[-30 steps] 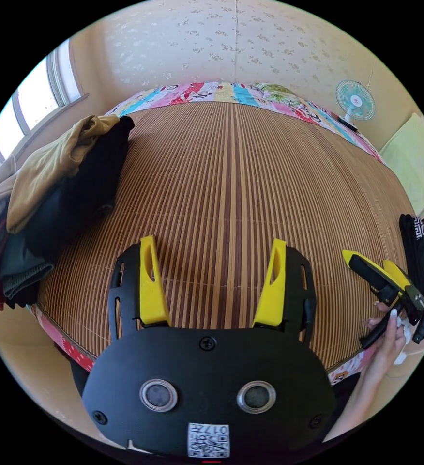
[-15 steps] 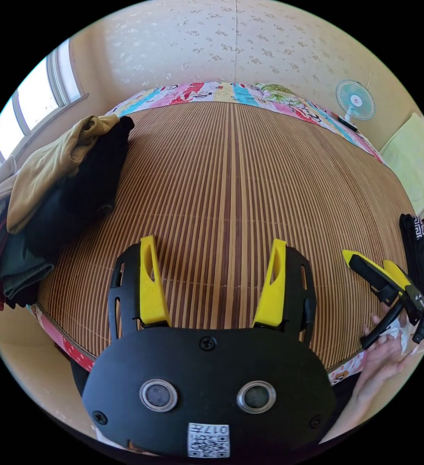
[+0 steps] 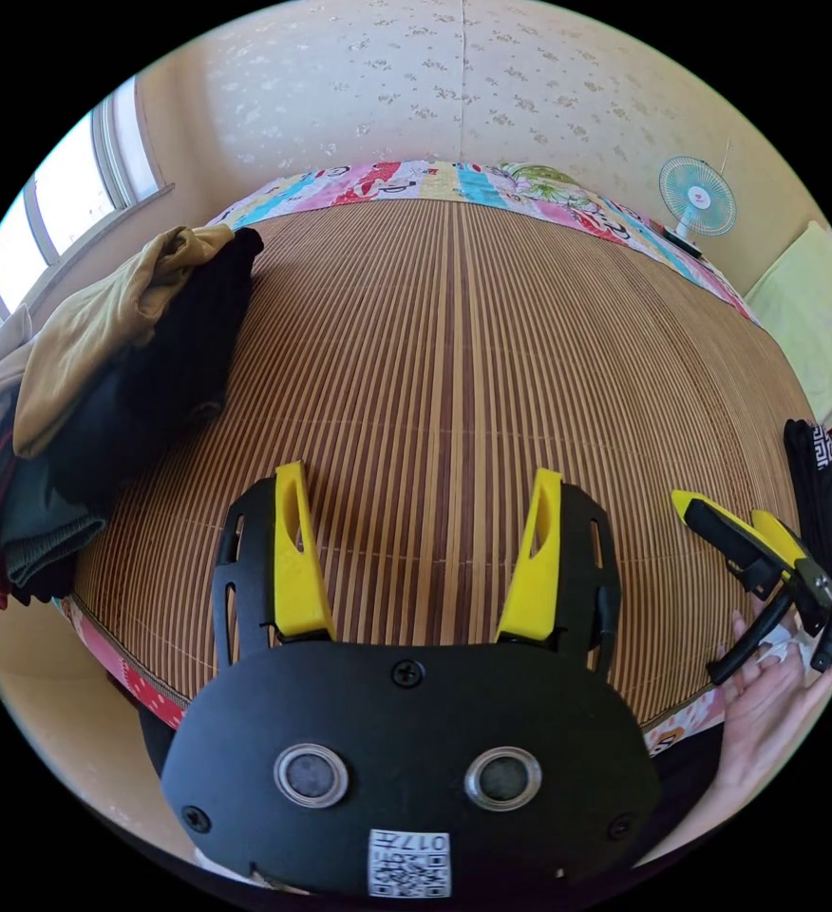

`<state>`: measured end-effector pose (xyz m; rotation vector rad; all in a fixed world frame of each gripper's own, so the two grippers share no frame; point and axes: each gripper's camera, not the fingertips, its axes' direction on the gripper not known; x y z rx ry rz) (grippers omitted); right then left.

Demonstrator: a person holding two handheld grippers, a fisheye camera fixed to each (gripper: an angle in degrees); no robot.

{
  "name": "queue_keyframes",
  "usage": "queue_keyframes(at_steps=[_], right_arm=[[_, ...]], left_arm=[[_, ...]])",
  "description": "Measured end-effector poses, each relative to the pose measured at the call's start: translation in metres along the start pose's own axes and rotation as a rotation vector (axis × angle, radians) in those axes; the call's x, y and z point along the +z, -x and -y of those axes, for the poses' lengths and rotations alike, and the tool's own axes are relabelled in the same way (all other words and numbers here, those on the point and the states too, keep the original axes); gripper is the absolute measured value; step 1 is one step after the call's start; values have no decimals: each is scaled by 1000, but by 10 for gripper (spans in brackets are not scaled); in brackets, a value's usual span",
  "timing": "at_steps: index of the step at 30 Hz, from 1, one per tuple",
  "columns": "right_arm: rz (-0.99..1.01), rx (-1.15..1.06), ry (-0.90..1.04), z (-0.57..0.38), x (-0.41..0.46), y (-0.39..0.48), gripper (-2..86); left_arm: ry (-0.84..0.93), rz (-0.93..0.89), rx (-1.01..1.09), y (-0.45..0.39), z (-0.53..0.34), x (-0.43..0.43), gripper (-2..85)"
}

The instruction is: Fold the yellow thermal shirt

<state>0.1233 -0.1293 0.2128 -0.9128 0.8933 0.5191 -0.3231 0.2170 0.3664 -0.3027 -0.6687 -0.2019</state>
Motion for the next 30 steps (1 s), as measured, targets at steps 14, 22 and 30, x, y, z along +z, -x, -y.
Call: queue_keyframes(at_steps=[14, 22, 30], right_arm=[[-1, -5, -24, 0, -6, -19, 307], [-3, -6, -19, 0, -9, -27, 308], [-2, -5, -15, -4, -15, -32, 309]], left_arm=[[-3, 8, 3, -25, 10, -37, 306], [13, -2, 14, -54, 25, -72, 311], [-2, 5, 16, -94, 42, -127, 311]])
